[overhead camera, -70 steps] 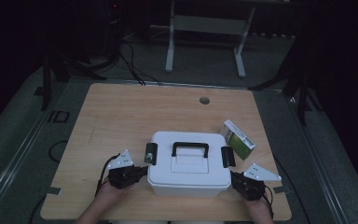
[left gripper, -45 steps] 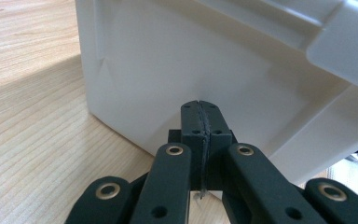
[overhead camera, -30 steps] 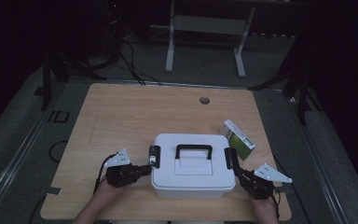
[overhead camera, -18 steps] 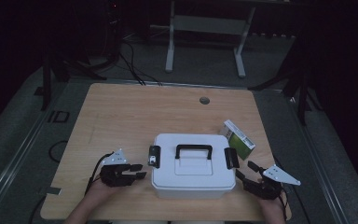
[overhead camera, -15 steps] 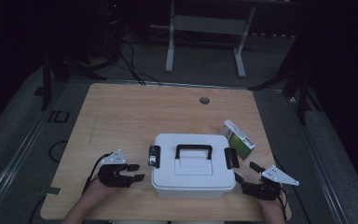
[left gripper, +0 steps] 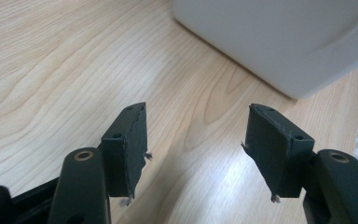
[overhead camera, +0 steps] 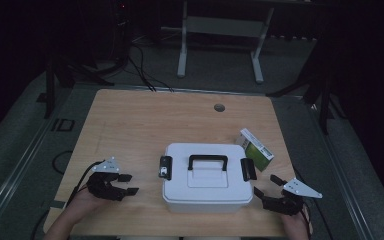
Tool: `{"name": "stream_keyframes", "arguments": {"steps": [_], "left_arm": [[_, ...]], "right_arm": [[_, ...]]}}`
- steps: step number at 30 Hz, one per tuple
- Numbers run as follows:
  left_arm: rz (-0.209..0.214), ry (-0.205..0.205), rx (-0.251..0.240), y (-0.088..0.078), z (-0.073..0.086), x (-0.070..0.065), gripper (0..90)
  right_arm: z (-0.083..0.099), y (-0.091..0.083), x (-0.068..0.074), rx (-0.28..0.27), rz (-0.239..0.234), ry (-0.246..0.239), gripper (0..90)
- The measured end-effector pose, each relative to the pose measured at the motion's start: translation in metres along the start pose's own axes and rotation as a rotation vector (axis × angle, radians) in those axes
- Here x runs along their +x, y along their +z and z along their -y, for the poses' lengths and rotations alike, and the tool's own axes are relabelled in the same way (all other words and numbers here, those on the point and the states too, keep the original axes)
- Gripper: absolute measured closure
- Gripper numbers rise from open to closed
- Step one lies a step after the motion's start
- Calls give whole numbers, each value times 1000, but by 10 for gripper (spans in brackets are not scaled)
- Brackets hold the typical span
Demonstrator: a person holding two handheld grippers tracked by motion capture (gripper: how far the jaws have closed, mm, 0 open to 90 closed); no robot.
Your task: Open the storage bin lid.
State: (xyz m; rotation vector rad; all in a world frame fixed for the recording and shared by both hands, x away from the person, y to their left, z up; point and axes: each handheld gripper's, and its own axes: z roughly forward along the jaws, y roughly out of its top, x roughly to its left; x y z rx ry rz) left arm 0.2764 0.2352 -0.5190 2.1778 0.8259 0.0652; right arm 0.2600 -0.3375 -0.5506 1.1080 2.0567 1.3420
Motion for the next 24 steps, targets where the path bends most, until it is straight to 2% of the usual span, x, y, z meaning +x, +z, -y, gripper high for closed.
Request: {"name": "stream_keyframes", "arguments": {"steps": [7,11,16,24], "left_arm": [[-8,29,64,-13,-8,-1,394],[-14,44,83,-27,-19,0,394],[8,61,104,-41,-32,-2,394],[34,108,161,-49,-56,-10,394]], "right_arm": [[1,-3,-6,-5,19,21,138],[1,-5,-8,-15,26,37,138],[2,-5,-8,-17,17,43,138],[1,-4,-8,-12,15,46,138]]}}
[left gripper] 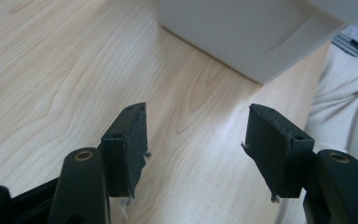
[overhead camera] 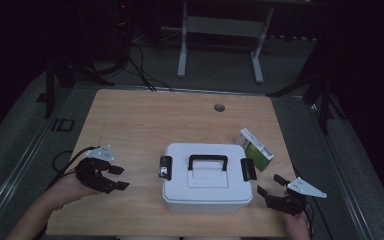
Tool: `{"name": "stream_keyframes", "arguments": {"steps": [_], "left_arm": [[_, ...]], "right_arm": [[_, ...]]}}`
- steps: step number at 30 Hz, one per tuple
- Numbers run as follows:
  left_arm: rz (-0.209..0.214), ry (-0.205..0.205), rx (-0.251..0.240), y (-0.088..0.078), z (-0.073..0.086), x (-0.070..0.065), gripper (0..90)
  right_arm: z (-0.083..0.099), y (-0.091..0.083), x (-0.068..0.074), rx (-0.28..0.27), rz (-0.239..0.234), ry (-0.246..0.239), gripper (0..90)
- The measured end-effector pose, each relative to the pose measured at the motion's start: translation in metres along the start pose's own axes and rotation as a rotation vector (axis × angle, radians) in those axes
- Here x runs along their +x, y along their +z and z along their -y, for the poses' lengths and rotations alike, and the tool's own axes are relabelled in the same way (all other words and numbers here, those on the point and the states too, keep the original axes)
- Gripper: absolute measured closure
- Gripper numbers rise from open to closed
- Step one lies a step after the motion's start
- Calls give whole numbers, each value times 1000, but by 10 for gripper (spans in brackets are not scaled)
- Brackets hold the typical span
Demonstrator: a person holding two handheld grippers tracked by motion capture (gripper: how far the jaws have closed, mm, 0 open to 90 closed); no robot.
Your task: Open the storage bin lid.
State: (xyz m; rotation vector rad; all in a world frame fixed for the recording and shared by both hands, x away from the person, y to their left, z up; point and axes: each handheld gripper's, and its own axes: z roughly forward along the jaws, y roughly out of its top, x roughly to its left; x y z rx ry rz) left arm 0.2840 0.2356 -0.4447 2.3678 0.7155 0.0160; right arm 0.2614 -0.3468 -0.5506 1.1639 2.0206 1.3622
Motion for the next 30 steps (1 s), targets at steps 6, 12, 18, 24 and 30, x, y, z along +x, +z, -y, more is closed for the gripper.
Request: {"name": "stream_keyframes", "arguments": {"steps": [6,12,18,24,30], "left_arm": [[19,49,25,-7,-21,-6,394],[12,96,55,-11,-45,-13,396],[9,165,93,-14,-71,-24,396],[14,229,125,-10,-96,-36,396],[22,267,138,-4,-115,-43,396]], "right_arm": [[0,0,0,4,-1,2,138],[1,0,0,2,-4,11,138],[1,1,-1,8,-6,13,138],[2,2,0,20,-6,12,138],[3,1,-2,12,-9,25,138]]}}
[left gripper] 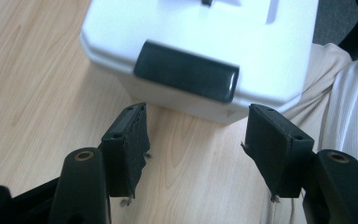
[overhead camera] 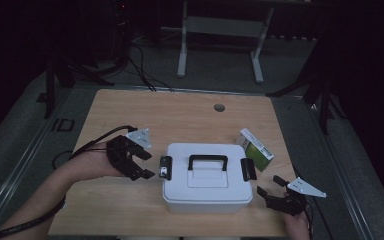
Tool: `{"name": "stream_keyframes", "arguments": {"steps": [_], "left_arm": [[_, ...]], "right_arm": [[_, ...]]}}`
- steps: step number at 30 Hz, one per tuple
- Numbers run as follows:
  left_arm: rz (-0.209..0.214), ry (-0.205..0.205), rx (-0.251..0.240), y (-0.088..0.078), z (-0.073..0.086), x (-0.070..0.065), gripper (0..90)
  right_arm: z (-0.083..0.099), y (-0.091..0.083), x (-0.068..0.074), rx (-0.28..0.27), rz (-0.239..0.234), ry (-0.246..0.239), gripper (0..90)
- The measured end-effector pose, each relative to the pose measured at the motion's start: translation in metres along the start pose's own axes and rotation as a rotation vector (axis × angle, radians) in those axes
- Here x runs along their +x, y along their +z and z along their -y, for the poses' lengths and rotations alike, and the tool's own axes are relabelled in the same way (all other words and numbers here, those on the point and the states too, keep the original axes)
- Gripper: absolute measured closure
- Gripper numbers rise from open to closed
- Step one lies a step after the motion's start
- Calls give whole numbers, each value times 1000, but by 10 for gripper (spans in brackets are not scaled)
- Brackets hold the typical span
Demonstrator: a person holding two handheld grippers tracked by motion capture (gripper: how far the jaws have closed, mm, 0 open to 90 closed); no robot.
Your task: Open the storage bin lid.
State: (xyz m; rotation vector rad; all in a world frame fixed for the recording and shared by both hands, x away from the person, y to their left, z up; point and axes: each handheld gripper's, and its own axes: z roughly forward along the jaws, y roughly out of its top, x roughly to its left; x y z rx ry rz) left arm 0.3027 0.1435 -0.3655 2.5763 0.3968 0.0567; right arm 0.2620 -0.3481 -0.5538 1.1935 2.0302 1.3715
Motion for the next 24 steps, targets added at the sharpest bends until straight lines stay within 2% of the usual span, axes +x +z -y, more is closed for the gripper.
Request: {"name": "stream_keyframes", "arguments": {"steps": [4,5,7,8,11,12,14,18,24], "left_arm": [[15,25,21,6,-13,-1,395],[6,33,29,8,-16,-2,396],[23,40,33,10,-23,-1,396],[11,49,40,11,-27,-1,396],[20,66,47,13,-38,-1,396],[43,72,48,13,-42,0,396],[36,77,53,15,-48,3,396],[54,97,65,20,-60,4,395],[53,126,99,27,-81,3,395]], "right_arm": [[0,0,1,4,-3,-3,138],[0,1,1,6,-3,-5,138],[0,1,1,6,-4,-5,138],[0,1,1,7,-5,-5,138],[0,1,1,8,-7,-5,138],[0,1,1,7,-7,-4,137],[0,1,1,7,-4,-4,137],[0,1,1,9,2,-5,134],[0,0,1,8,0,-2,135]]}}
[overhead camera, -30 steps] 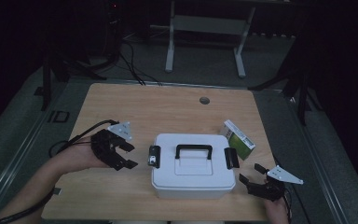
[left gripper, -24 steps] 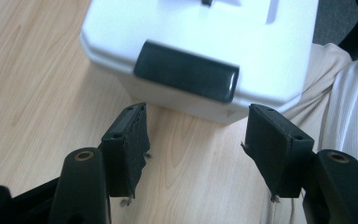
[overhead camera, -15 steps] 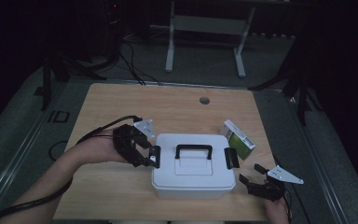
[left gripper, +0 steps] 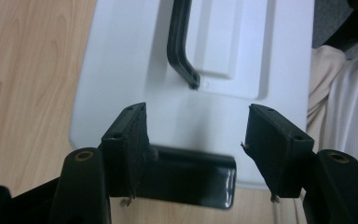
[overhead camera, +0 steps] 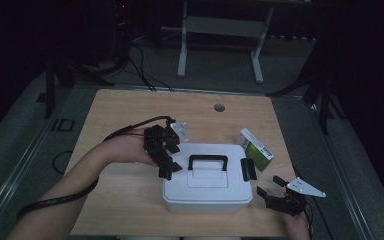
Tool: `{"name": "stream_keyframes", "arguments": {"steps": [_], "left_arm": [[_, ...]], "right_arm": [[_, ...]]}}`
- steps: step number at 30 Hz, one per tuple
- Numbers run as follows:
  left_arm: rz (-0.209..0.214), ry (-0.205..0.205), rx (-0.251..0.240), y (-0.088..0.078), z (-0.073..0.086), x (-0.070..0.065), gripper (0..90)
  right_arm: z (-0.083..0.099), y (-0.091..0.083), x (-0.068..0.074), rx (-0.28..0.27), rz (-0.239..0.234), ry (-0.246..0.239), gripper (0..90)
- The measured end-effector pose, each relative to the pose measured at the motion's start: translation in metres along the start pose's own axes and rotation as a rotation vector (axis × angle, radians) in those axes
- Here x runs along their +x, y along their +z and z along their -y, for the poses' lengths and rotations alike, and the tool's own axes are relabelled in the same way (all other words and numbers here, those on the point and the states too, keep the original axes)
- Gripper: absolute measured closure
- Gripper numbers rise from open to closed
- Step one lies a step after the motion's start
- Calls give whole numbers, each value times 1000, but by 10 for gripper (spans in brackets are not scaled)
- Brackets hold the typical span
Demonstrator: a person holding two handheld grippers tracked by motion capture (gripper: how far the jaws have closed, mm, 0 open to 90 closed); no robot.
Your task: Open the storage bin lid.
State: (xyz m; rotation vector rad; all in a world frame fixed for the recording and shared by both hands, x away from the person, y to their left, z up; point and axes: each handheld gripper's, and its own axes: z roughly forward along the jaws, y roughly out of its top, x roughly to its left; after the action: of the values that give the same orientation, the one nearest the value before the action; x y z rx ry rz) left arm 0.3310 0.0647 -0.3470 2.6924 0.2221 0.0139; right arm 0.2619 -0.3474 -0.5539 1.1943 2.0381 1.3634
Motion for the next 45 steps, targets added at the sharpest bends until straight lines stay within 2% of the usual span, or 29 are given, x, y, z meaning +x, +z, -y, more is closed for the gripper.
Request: {"name": "stream_keyframes", "arguments": {"steps": [6,13,20,21,23,24,28,32,36,39,41,43,44,45], "left_arm": [[-1,13,22,4,-16,3,395],[-1,27,102,15,-30,8,396],[10,58,130,21,-47,9,412],[7,64,139,22,-49,9,422],[37,73,155,24,-53,9,506],[24,72,160,25,-56,9,513],[33,82,186,29,-64,10,534],[9,106,212,35,-70,8,579],[30,117,229,40,-76,9,631],[35,121,260,44,-80,9,658],[32,123,264,46,-83,9,669],[25,128,245,46,-87,9,682],[39,115,252,46,-88,10,719],[30,125,258,47,-90,9,731]], "right_arm": [[0,-1,-1,-3,-1,7,134],[0,0,0,4,-7,0,135],[0,-1,-1,3,-12,4,135],[0,-1,-1,5,-12,7,135],[0,0,-1,6,-12,6,135],[0,0,-1,6,-13,4,135],[0,-1,-2,1,-15,8,135],[0,-1,-1,3,-17,7,135],[0,-1,-2,3,-18,7,135],[0,-1,-1,4,-18,6,135],[0,-1,-1,5,-18,6,135],[0,0,-1,6,-18,6,135],[0,-1,-1,5,-19,6,135],[0,-1,-1,4,-19,6,135]]}}
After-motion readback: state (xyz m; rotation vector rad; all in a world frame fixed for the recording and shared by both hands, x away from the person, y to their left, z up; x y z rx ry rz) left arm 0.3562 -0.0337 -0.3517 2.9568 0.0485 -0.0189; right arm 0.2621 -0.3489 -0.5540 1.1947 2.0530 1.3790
